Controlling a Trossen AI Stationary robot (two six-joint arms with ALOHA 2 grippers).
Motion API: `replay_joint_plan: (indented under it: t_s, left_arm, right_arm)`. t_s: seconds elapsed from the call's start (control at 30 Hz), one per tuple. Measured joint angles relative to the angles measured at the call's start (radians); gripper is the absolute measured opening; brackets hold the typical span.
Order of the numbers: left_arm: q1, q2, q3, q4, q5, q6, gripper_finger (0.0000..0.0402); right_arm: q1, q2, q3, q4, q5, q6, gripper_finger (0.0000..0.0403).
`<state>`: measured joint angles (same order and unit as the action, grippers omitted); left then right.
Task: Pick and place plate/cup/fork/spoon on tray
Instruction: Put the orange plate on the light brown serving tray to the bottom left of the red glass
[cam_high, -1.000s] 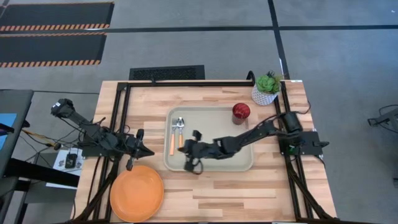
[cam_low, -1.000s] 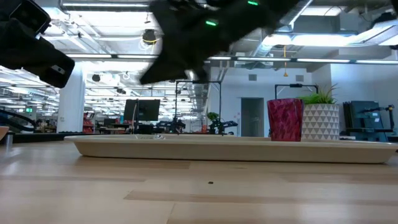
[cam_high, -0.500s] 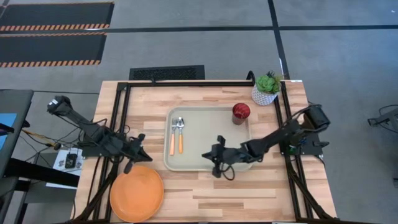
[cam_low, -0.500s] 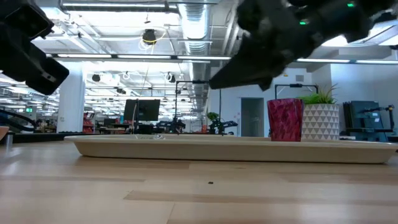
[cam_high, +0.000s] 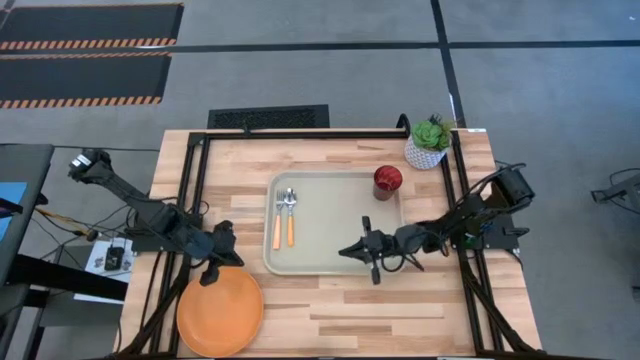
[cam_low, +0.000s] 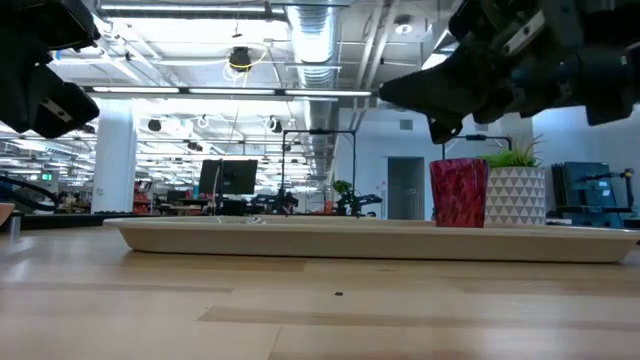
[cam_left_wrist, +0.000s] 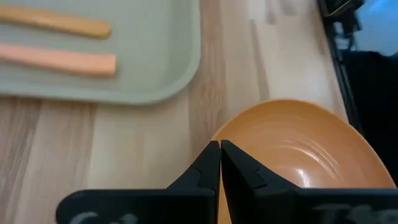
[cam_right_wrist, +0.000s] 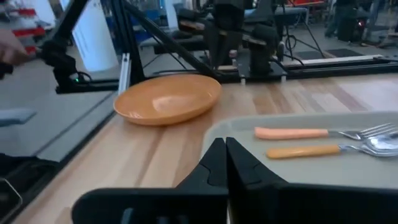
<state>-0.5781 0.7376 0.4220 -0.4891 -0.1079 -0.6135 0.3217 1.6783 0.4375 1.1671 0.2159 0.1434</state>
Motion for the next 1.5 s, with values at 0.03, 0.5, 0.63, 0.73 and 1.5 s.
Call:
replay_joint_plan:
  t_s: [0.03, 0.5, 0.63, 0.73, 1.5]
  left_arm:
    - [0.0, 0.018, 0.02, -0.025, 0.0, -0.018, 0.0002]
    - [0.052, 0.264, 0.138, -0.268, 0.132, -0.153, 0.012]
    - [0.104, 0.323, 0.138, -0.269, 0.141, -0.096, 0.0151]
    - [0.143, 0.356, 0.138, -0.255, 0.189, -0.054, 0.0163]
    - [0.169, 0.438, 0.085, -0.191, 0.364, 0.063, 0.0058]
  right_arm:
    - [-0.01, 0.0, -0.004, 0.001, -0.014, -0.009, 0.0004]
    - [-0.172, -0.015, -0.004, -0.02, -0.301, -0.076, 0.0014]
    - [-0.211, -0.015, -0.004, -0.021, -0.384, -0.072, 0.0016]
    - [-0.212, -0.015, -0.004, -0.023, -0.4, -0.065, 0.0015]
    - [-0.192, -0.015, -0.004, -0.022, -0.4, -0.062, 0.0019]
